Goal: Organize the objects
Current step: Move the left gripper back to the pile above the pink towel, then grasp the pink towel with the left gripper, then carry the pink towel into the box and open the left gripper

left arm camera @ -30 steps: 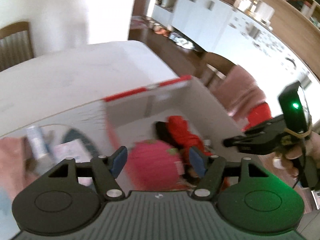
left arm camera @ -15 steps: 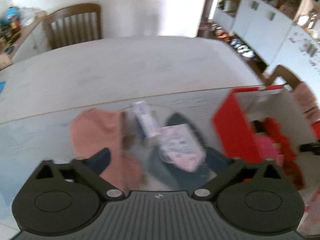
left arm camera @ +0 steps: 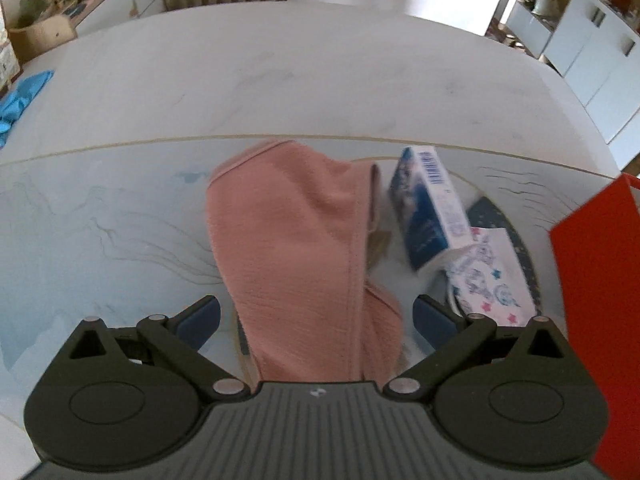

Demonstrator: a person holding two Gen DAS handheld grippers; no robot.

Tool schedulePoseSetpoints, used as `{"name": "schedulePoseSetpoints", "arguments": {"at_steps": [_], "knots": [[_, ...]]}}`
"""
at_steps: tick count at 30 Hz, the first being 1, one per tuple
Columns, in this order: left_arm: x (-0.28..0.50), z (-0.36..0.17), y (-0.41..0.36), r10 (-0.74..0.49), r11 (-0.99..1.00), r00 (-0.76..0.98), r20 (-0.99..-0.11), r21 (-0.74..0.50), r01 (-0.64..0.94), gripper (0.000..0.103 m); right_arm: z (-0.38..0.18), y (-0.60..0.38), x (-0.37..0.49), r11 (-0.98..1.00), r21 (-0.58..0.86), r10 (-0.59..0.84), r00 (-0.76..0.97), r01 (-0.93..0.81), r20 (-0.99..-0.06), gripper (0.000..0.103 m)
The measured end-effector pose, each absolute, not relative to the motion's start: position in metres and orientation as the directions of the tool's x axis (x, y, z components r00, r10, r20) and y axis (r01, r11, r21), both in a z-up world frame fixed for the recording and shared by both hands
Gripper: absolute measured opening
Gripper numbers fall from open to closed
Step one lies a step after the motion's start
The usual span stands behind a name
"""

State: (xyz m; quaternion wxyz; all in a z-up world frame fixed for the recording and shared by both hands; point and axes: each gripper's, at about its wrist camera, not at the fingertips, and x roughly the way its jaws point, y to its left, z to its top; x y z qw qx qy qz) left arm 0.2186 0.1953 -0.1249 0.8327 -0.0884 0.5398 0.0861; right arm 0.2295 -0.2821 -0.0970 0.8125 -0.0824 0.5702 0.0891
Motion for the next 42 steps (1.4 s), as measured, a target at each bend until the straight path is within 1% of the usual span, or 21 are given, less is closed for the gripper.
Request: {"name": "schedulePoseSetpoints", "arguments": {"at_steps": [5,7,9,13,15,16,18,19,20,21,33,42], "knots": [[0.219,-0.131,0.202,0.060,0.964,0.394,-0.917,-0.049,-0.262,0.101,-0.097,-0.282,0.229,0.970,-0.036,0.048,0.335,-0.239,-0.941,0.002],[0.218,-0.132,0.202,0.069,0.966,0.393,-0.917,-0.037,-0.255,0.093,-0.097,-0.282,0.229,0.970,-0.035,0.048,0.335,-0.239,-0.941,0.003],[0.218,-0.134,0.201,0.061,0.967,0.389,-0.919,-0.042,-0.251,0.075,-0.097,-0.282,0.229,0.970,-0.036,0.048,0.335,-0.240,-0.941,0.002],[0.216,-0.137,0.201,0.048,0.967,0.394,-0.918,-0.056,-0.249,0.064,-0.097,-0.282,0.229,0.970,-0.036,0.048,0.335,-0.240,-0.941,0.002],[0.214,-0.137,0.200,0.052,0.967,0.403,-0.914,-0.054,-0.247,0.053,-0.097,-0.282,0.229,0.970,-0.036,0.048,0.335,-0.240,-0.941,0.003],[0.212,-0.135,0.200,0.052,0.968,0.409,-0.911,-0.055,-0.246,0.049,-0.097,-0.282,0.229,0.970,-0.036,0.048,0.336,-0.239,-0.941,0.003],[0.207,-0.134,0.200,0.056,0.968,0.421,-0.905,-0.055,-0.246,0.034,-0.097,-0.282,0.229,0.971,-0.035,0.048,0.336,-0.237,-0.941,0.003],[0.204,-0.131,0.200,0.059,0.968,0.427,-0.902,-0.054,-0.247,0.032,-0.097,-0.281,0.229,0.971,-0.035,0.048,0.336,-0.238,-0.941,0.003],[0.203,-0.127,0.199,0.059,0.967,0.435,-0.899,-0.056,-0.248,0.028,-0.097,-0.282,0.229,0.971,-0.035,0.049,0.337,-0.238,-0.940,0.003],[0.200,-0.124,0.201,0.057,0.967,0.441,-0.896,-0.061,-0.249,0.022,-0.096,-0.282,0.229,0.971,-0.033,0.050,0.337,-0.238,-0.940,0.003],[0.177,-0.045,0.209,0.013,0.972,0.526,-0.850,-0.114,-0.208,0.020,-0.097,-0.283,0.229,0.971,-0.027,0.056,0.336,-0.238,-0.940,0.002],[0.168,0.016,0.170,-0.065,0.990,0.576,-0.815,-0.124,-0.063,0.020,-0.096,-0.283,0.229,0.971,-0.028,0.056,0.337,-0.238,-0.940,0.002]]}}
